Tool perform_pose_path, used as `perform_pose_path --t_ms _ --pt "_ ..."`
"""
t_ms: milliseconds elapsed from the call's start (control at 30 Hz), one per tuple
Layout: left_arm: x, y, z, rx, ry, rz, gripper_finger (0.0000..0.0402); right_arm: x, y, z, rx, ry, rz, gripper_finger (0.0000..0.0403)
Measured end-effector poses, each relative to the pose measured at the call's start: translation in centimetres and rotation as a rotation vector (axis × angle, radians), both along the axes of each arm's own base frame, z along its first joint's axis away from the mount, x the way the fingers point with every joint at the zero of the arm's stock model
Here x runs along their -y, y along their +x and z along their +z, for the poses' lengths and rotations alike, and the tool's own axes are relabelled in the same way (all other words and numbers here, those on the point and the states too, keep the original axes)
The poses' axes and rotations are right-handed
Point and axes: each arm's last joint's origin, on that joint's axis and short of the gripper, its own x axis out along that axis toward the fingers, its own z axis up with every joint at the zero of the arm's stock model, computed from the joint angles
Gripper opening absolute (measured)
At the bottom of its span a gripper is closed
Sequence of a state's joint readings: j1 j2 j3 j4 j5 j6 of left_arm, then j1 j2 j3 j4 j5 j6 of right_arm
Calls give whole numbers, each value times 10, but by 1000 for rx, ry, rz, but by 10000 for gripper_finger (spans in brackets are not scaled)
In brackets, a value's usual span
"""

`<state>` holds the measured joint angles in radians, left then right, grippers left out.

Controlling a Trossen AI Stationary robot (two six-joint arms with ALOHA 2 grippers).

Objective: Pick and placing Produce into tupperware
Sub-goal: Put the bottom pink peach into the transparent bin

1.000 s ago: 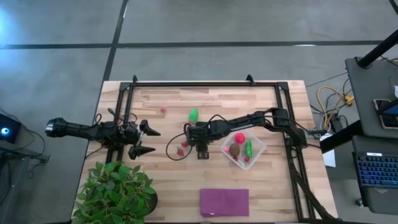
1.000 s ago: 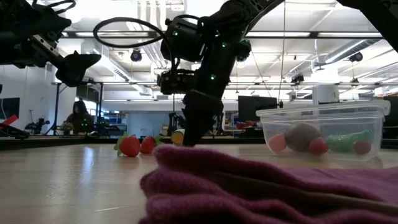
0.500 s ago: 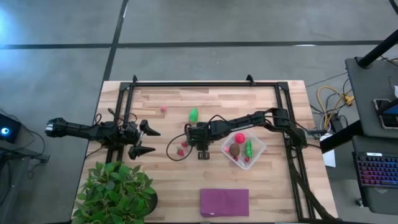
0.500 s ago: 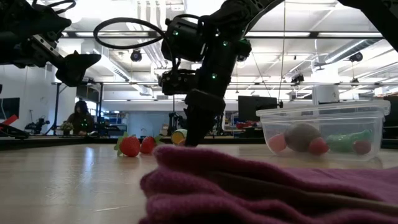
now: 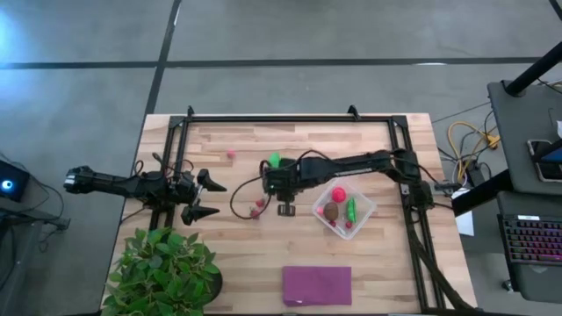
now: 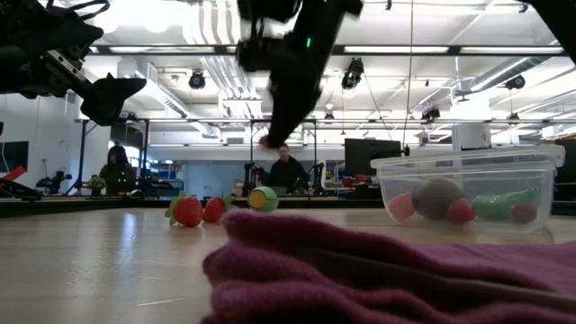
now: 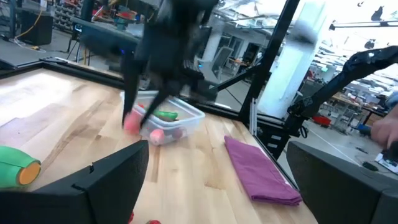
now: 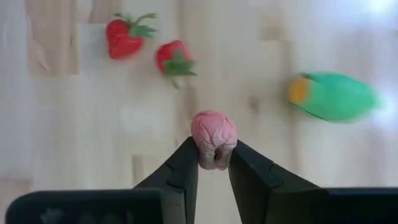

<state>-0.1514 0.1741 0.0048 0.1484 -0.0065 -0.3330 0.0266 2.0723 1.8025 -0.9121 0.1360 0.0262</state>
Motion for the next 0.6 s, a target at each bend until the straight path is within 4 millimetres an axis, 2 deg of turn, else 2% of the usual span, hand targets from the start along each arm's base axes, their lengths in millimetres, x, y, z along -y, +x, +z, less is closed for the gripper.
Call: perform_pose_path --t_ms 133,200,333,433,600 --pt "0 0 0 -1 0 0 367 0 -22 46 -59 -25 -90 74" --pt "0 0 0 -2 0 0 367 0 -37 55 -147 -25 -159 75" --pt "0 0 0 -1 0 0 367 -5 -70 60 -328 -76 -294 79" --pt "0 0 0 0 0 0 367 -13 -96 62 -355 -62 -369 78" --pt "0 0 0 0 0 0 367 -22 -133 41 -403 -8 -531 79"
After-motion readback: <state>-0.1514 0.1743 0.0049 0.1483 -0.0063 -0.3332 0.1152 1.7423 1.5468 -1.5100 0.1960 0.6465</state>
